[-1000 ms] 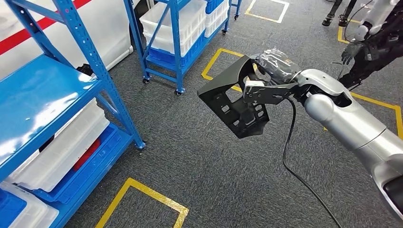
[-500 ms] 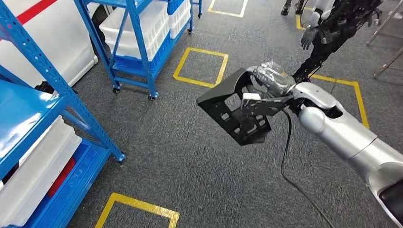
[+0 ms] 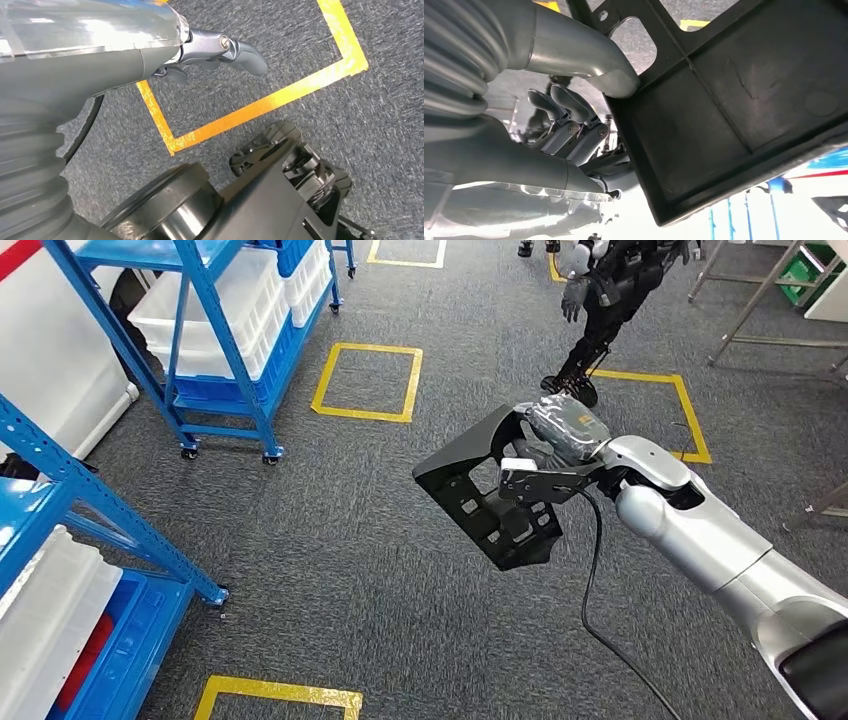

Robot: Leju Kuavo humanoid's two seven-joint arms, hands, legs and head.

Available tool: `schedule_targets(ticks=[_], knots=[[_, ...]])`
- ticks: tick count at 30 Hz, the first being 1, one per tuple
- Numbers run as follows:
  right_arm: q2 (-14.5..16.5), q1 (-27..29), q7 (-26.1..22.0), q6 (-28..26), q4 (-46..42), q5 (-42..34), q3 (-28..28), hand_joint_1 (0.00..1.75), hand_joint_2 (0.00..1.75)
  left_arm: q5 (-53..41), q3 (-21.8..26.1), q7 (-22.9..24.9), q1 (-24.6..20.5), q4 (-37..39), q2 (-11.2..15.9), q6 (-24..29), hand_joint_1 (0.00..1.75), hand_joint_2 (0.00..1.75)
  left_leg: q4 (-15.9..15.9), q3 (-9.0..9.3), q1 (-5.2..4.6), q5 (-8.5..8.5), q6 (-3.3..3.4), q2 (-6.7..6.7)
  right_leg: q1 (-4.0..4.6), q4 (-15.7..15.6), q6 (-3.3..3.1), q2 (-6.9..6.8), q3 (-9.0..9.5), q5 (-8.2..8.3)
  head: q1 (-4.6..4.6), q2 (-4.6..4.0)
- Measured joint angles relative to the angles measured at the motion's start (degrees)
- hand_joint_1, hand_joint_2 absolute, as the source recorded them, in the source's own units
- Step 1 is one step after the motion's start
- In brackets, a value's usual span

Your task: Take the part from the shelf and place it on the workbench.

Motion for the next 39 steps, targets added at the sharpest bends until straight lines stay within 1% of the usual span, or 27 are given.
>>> schedule_targets(ticks=[1,2,4,6,7,8,9,10,11,13,14,16,17,18,19,21,23,24,26,27,29,30,32,34,36,38,39], knots=[[0.2,0.0,0.0,0.1,0.2,0.3,-0.1,1.75,1.75,0.1,0.0,0.0,0.0,0.0,0.0,0.0,0.00,1.75,-0.1,0.19,0.01,-0.16,-0.33,0.52,-0.05,-0.1,-0.35,0.73,0.04,0.06,0.00,0.00],[0.5,0.0,0.0,0.1,0.3,0.6,-0.2,1.75,1.75,0.2,0.0,0.0,0.0,0.0,0.0,-0.1,0.00,1.75,0.2,0.30,0.10,-0.49,-0.67,0.30,-0.14,-0.4,-0.66,1.33,0.18,0.14,-0.01,0.00],[1.3,0.0,0.2,0.1,0.6,1.3,-0.3,1.75,1.75,0.2,0.0,0.0,0.0,0.0,0.0,-0.1,0.00,1.75,3.1,-0.78,0.33,-2.43,-1.13,-2.02,-0.42,-0.8,-1.38,2.37,0.54,0.33,-0.01,0.00],[2.4,0.1,0.3,-0.1,1.0,1.9,-0.3,1.75,1.75,0.2,0.0,0.1,0.3,0.0,0.0,-0.1,0.00,1.75,10.7,-4.33,0.51,-6.05,-1.26,-4.73,-0.38,-0.9,-1.89,3.60,0.62,0.34,-0.01,0.00],[2.8,0.5,0.3,-0.2,1.1,2.3,-0.3,1.75,1.75,0.0,0.0,0.2,0.4,0.0,0.0,-0.1,0.00,1.75,14.4,-6.22,0.52,-7.38,-1.27,-5.23,-0.29,-0.8,-2.00,4.34,0.63,0.35,-0.01,0.00],[3.1,1.0,0.4,-0.4,1.3,2.6,-0.3,1.75,1.75,-0.3,-0.1,0.4,0.5,0.0,0.0,-0.1,0.00,1.75,16.7,-7.46,0.52,-7.73,-1.24,-5.47,-0.21,-0.8,-2.05,5.17,0.67,0.33,-0.01,0.00],[3.3,1.6,0.5,-0.5,1.3,3.0,-0.4,1.75,1.75,-0.6,-0.2,0.8,0.4,0.0,0.0,-0.2,0.00,1.75,16.4,-7.57,0.52,-6.79,-1.15,-5.58,-0.16,-0.7,-2.03,5.96,0.72,0.31,-0.01,0.00],[3.3,2.3,0.7,-0.7,1.2,3.3,-0.7,1.75,1.75,-1.0,-0.4,1.1,0.3,0.0,0.0,-0.3,0.00,1.75,13.9,-6.65,0.55,-4.88,-1.02,-5.87,-0.15,-0.6,-1.95,6.70,0.79,0.26,-0.01,0.00],[3.0,3.0,0.8,-0.8,1.1,3.4,-1.2,1.75,1.75,-1.3,-0.6,1.5,0.3,0.0,0.0,-0.4,0.00,1.75,9.9,-4.97,0.62,-2.51,-0.87,-6.72,-0.18,-0.4,-1.81,7.44,0.80,0.16,-0.01,0.00],[2.4,4.2,0.9,-1.0,0.5,3.7,-2.5,1.75,1.75,-1.8,-1.0,2.2,0.3,0.0,0.0,-0.6,0.00,1.75,3.0,-1.93,0.90,0.24,-0.65,-9.20,-0.18,0.1,-1.38,8.69,0.48,-0.01,-0.01,0.00],[1.9,4.8,0.9,-1.0,0.1,3.7,-3.1,1.75,1.75,-1.9,-1.1,2.4,0.3,0.0,0.0,-0.7,0.00,1.75,1.3,-1.19,0.92,0.61,-0.54,-9.96,-0.25,0.2,-1.07,9.33,0.23,0.01,-0.01,0.00],[0.7,6.2,1.0,-0.6,-0.9,3.8,-4.4,1.75,1.75,-2.1,-1.4,2.8,0.1,0.0,0.0,-0.8,0.00,1.75,0.7,-0.96,0.75,0.55,-0.06,-9.34,-0.52,0.1,-0.26,10.60,-0.13,0.26,-0.01,0.00],[0.0,6.9,1.0,-0.2,-1.4,3.8,-5.1,1.75,1.75,-2.1,-1.5,2.9,-0.1,0.0,-0.1,-0.8,0.00,1.75,0.4,-0.80,0.69,0.72,0.33,-8.66,-0.62,0.2,0.09,10.52,-0.27,0.23,0.01,0.00],[-0.7,7.4,1.0,0.2,-1.9,3.8,-5.9,1.75,1.75,-2.1,-1.6,3.0,-0.2,0.0,-0.1,-0.8,0.00,1.75,0.0,-0.61,0.70,0.92,0.72,-7.96,-0.59,0.9,0.38,9.45,-0.67,-0.28,0.01,0.00],[-1.2,7.6,0.9,0.6,-2.3,3.7,-6.6,1.75,1.75,-2.0,-1.7,3.1,-0.2,0.0,-0.1,-0.8,0.00,1.75,-0.4,-0.44,0.73,1.12,1.03,-7.23,-0.51,2.6,0.57,7.90,-1.50,-1.31,0.01,0.00],[-1.8,7.5,0.9,1.5,-2.8,3.4,-7.7,1.75,1.75,-1.8,-1.7,3.2,-0.2,0.0,-0.1,-0.8,0.00,1.75,-0.7,-0.26,0.60,1.19,1.36,-5.72,-0.52,9.0,0.94,4.58,-4.70,-4.57,0.02,0.00],[-1.9,7.5,0.8,2.6,-3.2,3.3,-8.0,1.75,1.75,-1.4,-1.7,3.4,-0.2,0.0,-0.1,-0.8,0.00,1.75,-0.7,-0.24,0.49,1.03,1.39,-4.11,-0.86,14.8,1.30,3.49,-7.69,-6.37,0.02,0.00],[-1.9,7.4,0.9,3.1,-3.2,3.2,-8.0,1.75,1.75,-1.2,-1.7,3.4,-0.2,0.0,-0.1,-0.8,0.00,1.75,-0.7,-0.21,0.48,0.92,1.32,-3.31,-1.03,15.2,1.43,3.22,-7.90,-5.89,0.02,0.00],[-1.8,6.9,0.9,3.7,-3.2,3.2,-8.1,1.75,1.75,-0.9,-1.7,3.4,-0.3,0.0,-0.1,-0.9,0.00,1.75,-0.7,0.02,0.49,0.63,1.05,-1.92,-1.23,9.5,1.52,2.21,-4.85,-2.58,0.02,0.00],[-1.8,6.5,0.9,3.9,-3.2,3.2,-8.2,1.75,1.75,-0.8,-1.7,3.4,-0.3,0.0,-0.1,-0.9,0.00,1.75,-0.6,0.16,0.38,0.42,0.82,-1.31,-1.05,5.5,1.40,0.89,-2.69,-1.24,0.02,0.00],[-1.5,5.6,0.9,4.1,-3.2,3.1,-8.3,1.75,1.75,-0.6,-1.7,3.4,-0.3,0.0,-0.1,-0.9,0.00,1.75,-0.5,0.43,0.10,-0.04,0.21,-0.25,-0.55,0.5,0.71,-0.76,-0.05,-0.02,0.01,0.00],[-1.3,5.3,0.9,4.2,-3.1,3.1,-8.3,1.75,1.75,-0.5,-1.7,3.3,-0.3,0.0,-0.1,-1.0,0.00,1.75,-0.5,0.56,-0.02,-0.24,-0.13,0.25,-0.26,-0.1,0.28,-0.88,0.16,-0.24,0.01,0.00],[-1.0,4.9,0.9,4.3,-2.9,3.2,-8.3,1.75,1.75,-0.3,-1.7,3.2,-0.4,0.0,-0.1,-1.0,0.00,1.75,-0.4,0.82,0.05,-0.65,-0.80,0.95,-0.26,-0.2,-0.45,0.51,0.13,-0.21,0.00,0.00],[-0.5,4.4,0.9,4.1,-2.6,3.4,-8.3,1.75,1.75,0.0,-1.6,2.9,-0.4,0.0,-0.1,-1.0,0.00,1.75,1.8,0.08,0.33,-2.19,-1.35,-1.16,-0.46,-0.4,-1.21,1.63,0.35,-0.16,0.00,0.00],[0.3,4.0,0.8,3.7,-2.3,3.7,-8.2,1.75,1.75,0.2,-1.6,2.6,-0.2,0.0,0.0,-1.1,0.00,1.75,8.5,-3.03,0.61,-5.56,-1.59,-4.30,-0.44,-0.4,-1.88,2.86,0.51,-0.20,0.00,0.00],[1.0,4.1,0.8,3.3,-1.9,3.9,-7.9,1.75,1.75,0.3,-1.6,2.4,-0.1,0.0,0.0,-1.2,0.00,1.75,15.7,-6.90,0.64,-7.93,-1.58,-5.32,-0.19,-0.3,-2.19,4.36,0.56,-0.28,-0.01,0.00],[1.3,4.2,0.8,3.3,-1.7,4.0,-7.7,1.75,1.75,0.4,-1.6,2.4,-0.1,0.0,0.0,-1.2,0.00,1.75,16.8,-7.81,0.63,-7.53,-1.50,-5.50,-0.09,-0.2,-2.24,5.17,0.58,-0.33,-0.01,0.00]])
